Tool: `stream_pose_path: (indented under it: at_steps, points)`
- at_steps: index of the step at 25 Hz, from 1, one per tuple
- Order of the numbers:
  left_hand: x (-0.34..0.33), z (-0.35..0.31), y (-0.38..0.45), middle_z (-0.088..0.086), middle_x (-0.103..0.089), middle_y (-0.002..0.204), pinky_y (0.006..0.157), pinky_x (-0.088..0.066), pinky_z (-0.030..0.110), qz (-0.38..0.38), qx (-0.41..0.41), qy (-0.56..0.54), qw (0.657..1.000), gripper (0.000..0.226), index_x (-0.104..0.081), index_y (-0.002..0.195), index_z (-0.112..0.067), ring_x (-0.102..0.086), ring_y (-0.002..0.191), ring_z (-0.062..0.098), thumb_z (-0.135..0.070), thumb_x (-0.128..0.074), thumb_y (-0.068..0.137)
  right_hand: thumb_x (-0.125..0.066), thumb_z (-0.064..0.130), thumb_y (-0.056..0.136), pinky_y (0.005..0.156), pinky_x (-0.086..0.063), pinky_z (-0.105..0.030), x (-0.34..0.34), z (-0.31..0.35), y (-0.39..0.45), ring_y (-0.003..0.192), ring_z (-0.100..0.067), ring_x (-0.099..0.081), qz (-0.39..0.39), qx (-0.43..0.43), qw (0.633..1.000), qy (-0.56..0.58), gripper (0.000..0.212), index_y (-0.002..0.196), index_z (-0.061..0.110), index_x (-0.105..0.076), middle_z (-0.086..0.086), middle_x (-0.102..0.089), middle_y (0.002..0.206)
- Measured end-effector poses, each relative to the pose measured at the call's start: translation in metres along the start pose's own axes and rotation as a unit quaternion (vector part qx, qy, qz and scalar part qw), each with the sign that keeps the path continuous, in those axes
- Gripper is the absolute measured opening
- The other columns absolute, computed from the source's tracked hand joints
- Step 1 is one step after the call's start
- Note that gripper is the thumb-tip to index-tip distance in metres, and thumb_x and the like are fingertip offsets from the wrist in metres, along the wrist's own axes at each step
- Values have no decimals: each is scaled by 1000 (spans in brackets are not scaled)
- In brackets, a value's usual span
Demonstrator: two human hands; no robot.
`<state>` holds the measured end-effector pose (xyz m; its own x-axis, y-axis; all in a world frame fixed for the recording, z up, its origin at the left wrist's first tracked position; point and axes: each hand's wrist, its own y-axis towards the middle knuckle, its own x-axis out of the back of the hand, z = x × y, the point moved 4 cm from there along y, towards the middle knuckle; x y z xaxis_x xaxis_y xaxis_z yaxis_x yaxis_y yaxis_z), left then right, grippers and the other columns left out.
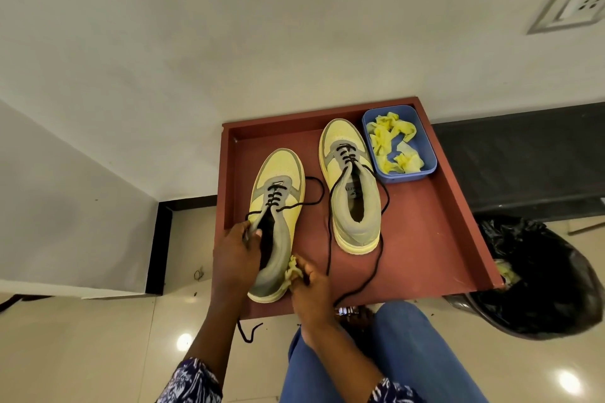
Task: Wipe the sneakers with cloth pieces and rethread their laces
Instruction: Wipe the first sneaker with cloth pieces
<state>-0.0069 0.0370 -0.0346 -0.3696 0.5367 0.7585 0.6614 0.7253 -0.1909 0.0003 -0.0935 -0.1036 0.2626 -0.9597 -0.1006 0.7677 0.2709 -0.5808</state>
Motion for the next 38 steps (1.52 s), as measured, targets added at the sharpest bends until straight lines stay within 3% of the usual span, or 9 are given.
stream_pose_path:
  at_steps: [5, 7, 16, 18, 21, 24, 29, 33, 38]
  points:
    - [-4, 6, 0, 10, -62, 111, 72, -39, 25, -22, -13, 24, 999, 29, -56, 120, -12, -55, 87, 18, -24, -45, 96, -52, -3, 88, 73, -48, -19, 3, 15, 8, 80, -11, -58, -74, 15, 997, 34, 29, 86, 26, -54, 8, -61, 86]
    - [-5, 8, 1, 9, -63, 110, 71, -42, 26, -22, -20, 29, 999, 28, -57, 118, -14, -59, 90, 23, -25, -44, 96, -50, -1, 89, 67, -46, -15, 0, 28, 19, 76, -9, -57, -71, 16, 997, 36, 25, 85, 22, -58, 7, -62, 83]
    - [-6, 9, 1, 7, -65, 101, 59, -35, 20, -39, -40, 53, 997, 27, -59, 114, -13, -55, 78, 17, -25, -42, 97, -49, 6, 86, 73, -45, -32, -8, 81, 79, 80, -23, -55, -164, 14, 986, -14, 14, 96, 12, -58, -8, -60, 88]
    - [-5, 10, 1, 6, -65, 98, 55, -33, 17, -45, -39, 59, 997, 26, -59, 113, -13, -54, 76, 16, -25, -42, 97, -48, 7, 87, 73, -41, -27, -8, 86, 78, 82, -21, -54, -152, 39, 985, -68, 18, 102, 7, -58, -6, -59, 90]
    - [-6, 11, 1, 5, -64, 93, 51, -29, 14, -52, -40, 69, 995, 25, -60, 110, -13, -52, 72, 14, -24, -42, 97, -48, 10, 91, 70, -35, -20, -7, 75, 64, 82, -16, -51, -108, 71, 985, -119, 12, 95, 10, -60, -1, -57, 89]
    - [-5, 11, 2, 6, -64, 93, 50, -28, 13, -59, -36, 77, 995, 25, -60, 109, -13, -52, 71, 14, -24, -42, 96, -51, 10, 91, 79, -46, -28, -3, 47, 42, 86, -15, -57, -78, 76, 988, -105, 18, 103, 11, -64, 1, -62, 92]
    - [-5, 12, 1, 7, -65, 95, 51, -29, 13, -62, -31, 70, 995, 25, -59, 111, -12, -53, 73, 15, -25, -42, 97, -53, 4, 86, 80, -49, -34, 1, -5, 9, 85, -21, -61, -62, 51, 984, -159, 17, 97, 9, -66, -7, -68, 91]
    - [-6, 11, 1, 7, -65, 95, 51, -29, 14, -56, -33, 77, 995, 26, -59, 112, -13, -52, 72, 15, -25, -42, 97, -51, 5, 87, 74, -47, -35, 0, 11, 24, 76, -20, -54, -59, 12, 987, -147, 16, 81, 15, -61, -5, -62, 80]
    - [-5, 12, 2, 6, -65, 95, 51, -30, 15, -49, -42, 90, 994, 26, -59, 112, -14, -51, 71, 15, -25, -41, 97, -46, 10, 87, 76, -45, -33, -8, 55, 60, 84, -21, -55, -94, -5, 988, -124, 23, 97, 12, -66, -9, -67, 94]
